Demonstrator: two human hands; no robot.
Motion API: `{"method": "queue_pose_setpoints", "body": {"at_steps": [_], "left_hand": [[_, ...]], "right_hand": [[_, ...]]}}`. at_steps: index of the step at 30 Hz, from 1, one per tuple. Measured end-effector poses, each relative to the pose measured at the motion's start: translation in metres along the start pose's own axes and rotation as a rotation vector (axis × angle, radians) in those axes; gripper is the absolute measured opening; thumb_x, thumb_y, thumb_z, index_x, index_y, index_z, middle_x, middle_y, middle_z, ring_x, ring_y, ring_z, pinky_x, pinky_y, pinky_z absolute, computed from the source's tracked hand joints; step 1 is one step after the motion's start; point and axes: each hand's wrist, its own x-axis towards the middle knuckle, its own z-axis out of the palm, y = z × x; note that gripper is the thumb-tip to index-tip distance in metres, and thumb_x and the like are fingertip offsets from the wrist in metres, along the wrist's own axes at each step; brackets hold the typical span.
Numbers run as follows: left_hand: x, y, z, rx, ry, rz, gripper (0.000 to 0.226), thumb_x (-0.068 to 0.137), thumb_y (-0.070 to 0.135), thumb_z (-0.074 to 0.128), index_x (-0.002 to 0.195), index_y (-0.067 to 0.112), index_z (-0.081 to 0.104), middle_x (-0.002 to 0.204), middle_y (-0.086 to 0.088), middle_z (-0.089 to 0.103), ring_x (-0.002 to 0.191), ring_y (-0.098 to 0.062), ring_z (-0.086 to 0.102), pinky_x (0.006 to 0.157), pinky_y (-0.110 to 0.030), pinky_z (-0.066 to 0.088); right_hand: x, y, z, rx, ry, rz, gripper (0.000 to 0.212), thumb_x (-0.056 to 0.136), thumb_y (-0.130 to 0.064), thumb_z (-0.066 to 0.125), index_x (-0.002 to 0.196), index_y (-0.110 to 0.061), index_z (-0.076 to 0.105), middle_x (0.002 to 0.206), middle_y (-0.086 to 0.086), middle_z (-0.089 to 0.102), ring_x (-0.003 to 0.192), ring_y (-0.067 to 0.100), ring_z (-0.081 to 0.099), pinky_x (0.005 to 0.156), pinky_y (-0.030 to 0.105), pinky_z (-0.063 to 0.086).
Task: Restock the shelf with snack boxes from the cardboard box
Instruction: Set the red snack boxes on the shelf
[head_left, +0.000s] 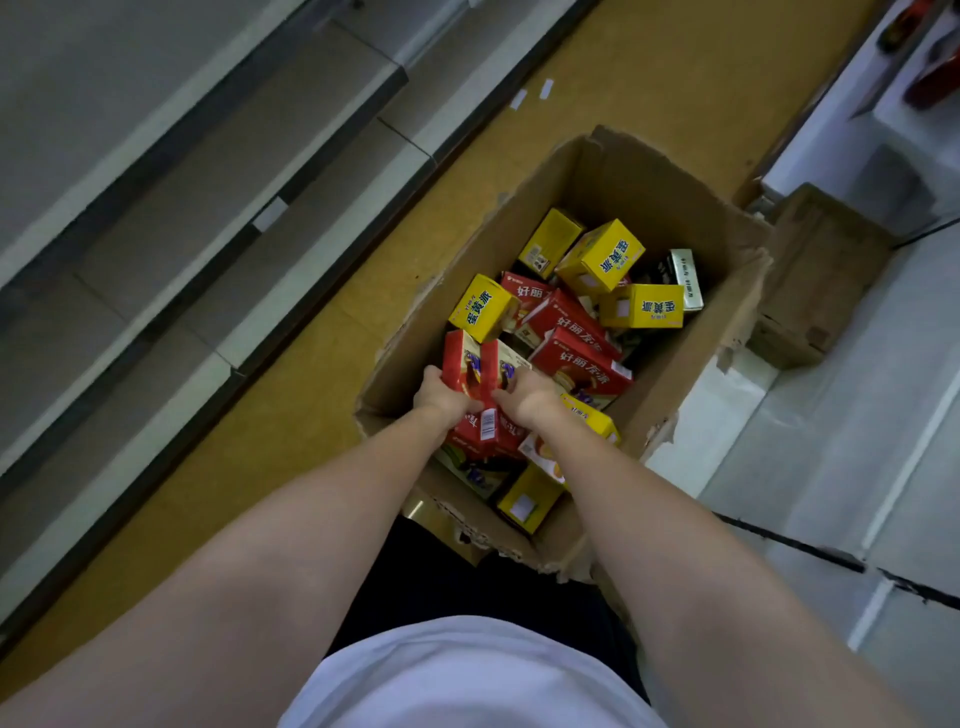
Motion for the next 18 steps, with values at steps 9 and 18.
{"method": "queue_pose_setpoints", "body": {"at_steps": [9,18], "left_hand": [[-0.004,-0.014,-0.01,0.055,-0.04,0.063,0.059,0.071,0.014,0.084,0.112,0.024,0.043,0.109,-0.006,0.063,0.101,-0.027,0.063,0.092,-0.047,0.053],[-0.028,-0.003,-0.019,0.09,0.021,0.109,0.058,0.075,0.024,0.079,0.123,0.017,0.048,0.112,-0.009,0.063,0.1,-0.029,0.062,0.086,-0.038,0.052]], "right_hand": [[0.005,-0.008,0.012,-0.008,0.018,0.03,0.032,0.089,-0.042,0.068,0.091,-0.011,0.058,0.088,0.006,0.063,0.073,0.021,0.058,0.061,0.03,0.041],[-0.021,-0.023,0.01,-0.013,0.097,-0.125,0.073,0.092,-0.039,0.057,0.152,-0.042,0.017,0.126,0.014,0.061,0.107,0.038,0.062,0.084,0.039,0.049]]}}
